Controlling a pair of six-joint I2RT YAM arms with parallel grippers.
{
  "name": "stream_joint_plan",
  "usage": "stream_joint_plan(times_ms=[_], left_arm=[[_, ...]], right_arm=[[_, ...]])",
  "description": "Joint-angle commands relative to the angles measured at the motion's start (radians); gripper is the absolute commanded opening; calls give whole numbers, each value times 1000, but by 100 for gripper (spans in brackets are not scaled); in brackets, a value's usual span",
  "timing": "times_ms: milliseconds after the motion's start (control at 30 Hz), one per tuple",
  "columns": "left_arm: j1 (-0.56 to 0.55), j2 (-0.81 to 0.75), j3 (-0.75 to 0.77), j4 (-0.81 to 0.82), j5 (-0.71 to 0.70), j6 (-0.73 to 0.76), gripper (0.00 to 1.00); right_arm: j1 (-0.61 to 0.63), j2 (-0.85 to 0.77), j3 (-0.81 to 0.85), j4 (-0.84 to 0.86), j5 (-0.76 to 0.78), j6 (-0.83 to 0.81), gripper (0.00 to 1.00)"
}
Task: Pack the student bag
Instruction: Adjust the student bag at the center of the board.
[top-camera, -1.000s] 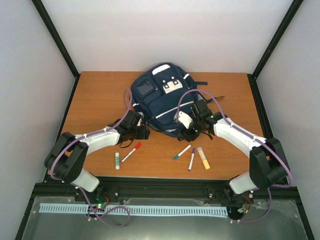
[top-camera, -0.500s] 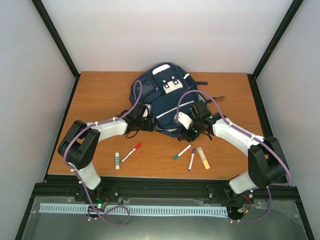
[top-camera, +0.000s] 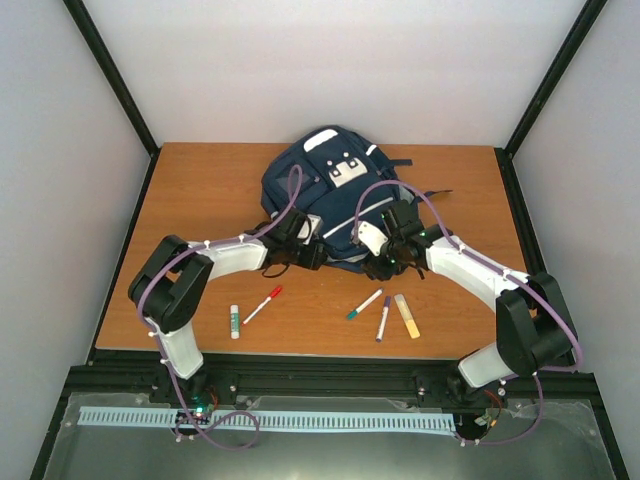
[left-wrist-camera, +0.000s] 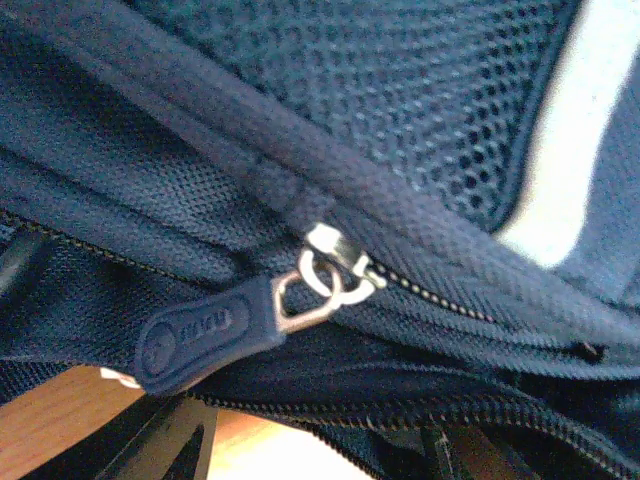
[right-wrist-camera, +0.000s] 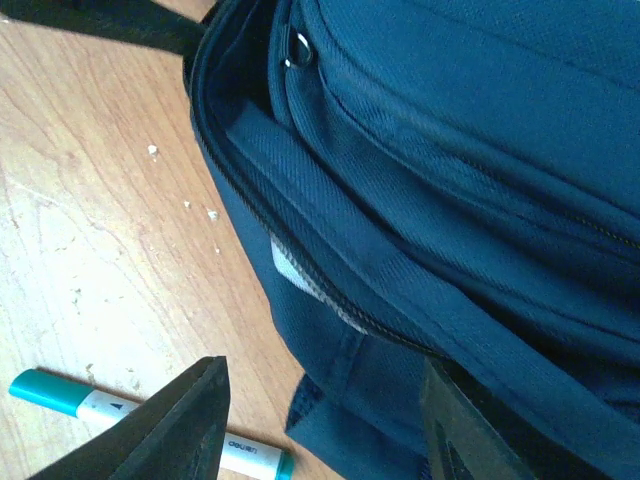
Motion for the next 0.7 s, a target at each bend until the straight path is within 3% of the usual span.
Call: stream_joint_plan(times_ms=[0, 467, 667], left_arm=[[-36, -18, 42, 24, -5, 24, 57], [-1, -220, -143, -4, -213, -50, 68], [18, -207, -141, 21, -191, 23, 58]], right_arm=[[-22, 3, -6, 23, 7, 16, 54], [-43, -1, -6, 15, -27, 16, 54], [-43, -2, -6, 13, -28, 18, 54]])
